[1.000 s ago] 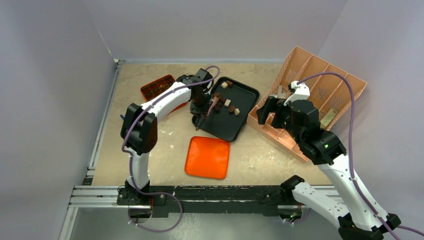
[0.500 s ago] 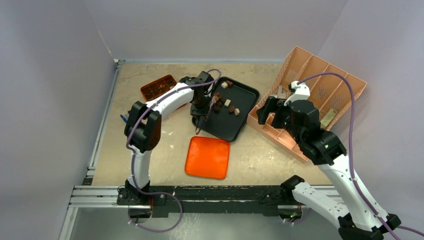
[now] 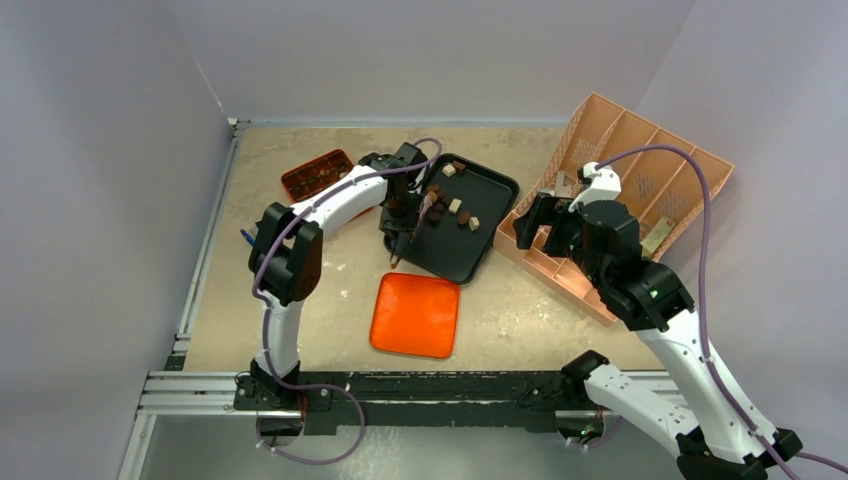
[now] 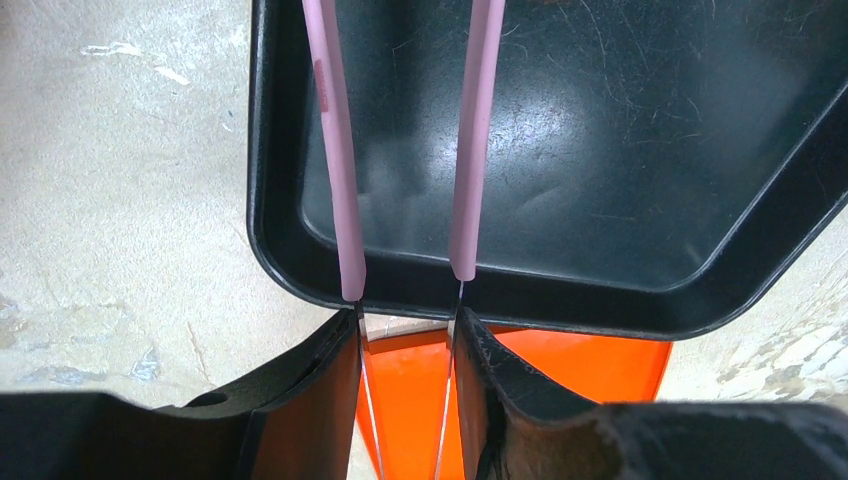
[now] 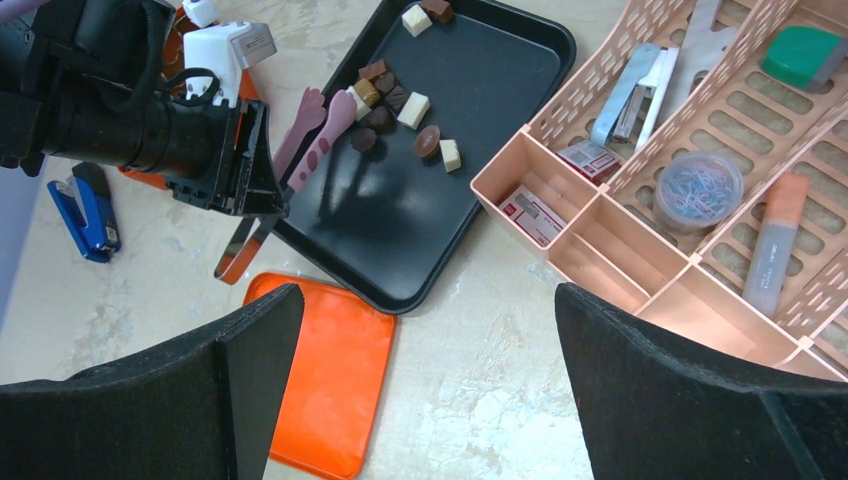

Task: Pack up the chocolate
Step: Pick up the fake chocolate from the plate.

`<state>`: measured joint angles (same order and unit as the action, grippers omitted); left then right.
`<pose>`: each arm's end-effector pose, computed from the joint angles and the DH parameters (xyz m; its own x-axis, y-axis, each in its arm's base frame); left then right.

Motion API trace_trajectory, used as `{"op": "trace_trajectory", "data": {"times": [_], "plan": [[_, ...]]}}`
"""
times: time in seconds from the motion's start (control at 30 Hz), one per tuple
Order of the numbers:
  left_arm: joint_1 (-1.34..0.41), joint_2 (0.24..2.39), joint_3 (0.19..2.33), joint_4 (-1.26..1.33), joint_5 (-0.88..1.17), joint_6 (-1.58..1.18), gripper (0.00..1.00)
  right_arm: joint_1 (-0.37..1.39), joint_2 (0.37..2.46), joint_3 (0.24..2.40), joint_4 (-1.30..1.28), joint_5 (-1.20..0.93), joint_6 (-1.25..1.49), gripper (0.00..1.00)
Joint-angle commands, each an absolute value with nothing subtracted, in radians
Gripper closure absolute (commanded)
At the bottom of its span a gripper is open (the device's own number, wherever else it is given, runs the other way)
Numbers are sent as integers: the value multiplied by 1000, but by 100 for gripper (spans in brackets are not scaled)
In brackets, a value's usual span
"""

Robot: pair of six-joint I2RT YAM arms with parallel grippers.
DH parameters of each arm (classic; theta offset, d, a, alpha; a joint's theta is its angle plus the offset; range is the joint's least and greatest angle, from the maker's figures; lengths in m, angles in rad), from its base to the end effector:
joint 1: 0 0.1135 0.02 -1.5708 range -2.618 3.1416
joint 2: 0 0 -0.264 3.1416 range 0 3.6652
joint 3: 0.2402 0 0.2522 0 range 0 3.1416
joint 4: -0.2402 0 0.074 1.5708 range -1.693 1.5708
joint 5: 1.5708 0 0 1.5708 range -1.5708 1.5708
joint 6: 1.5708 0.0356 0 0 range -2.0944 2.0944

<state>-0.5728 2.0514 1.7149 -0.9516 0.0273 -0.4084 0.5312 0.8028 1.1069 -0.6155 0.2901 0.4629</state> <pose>0.3555 -0.2304 0.2181 -0.9584 0.1457 -0.2456 0.1826 0.9739 -0.1348 0.1390 0.0699 0.4009 -0.3483 0.2917 -0.8909 -0.1063 0.9320 0.3467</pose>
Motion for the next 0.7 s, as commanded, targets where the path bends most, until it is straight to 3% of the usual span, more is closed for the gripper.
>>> {"op": "trace_trajectory", "data": {"times": [0.0, 0.67], "plan": [[-580, 2012, 1733, -945, 11, -414, 63, 536, 788, 1118, -589, 301, 469, 2], [-583, 2051, 1746, -948, 3, -417, 62, 535, 786, 1118, -586, 301, 472, 3]]}}
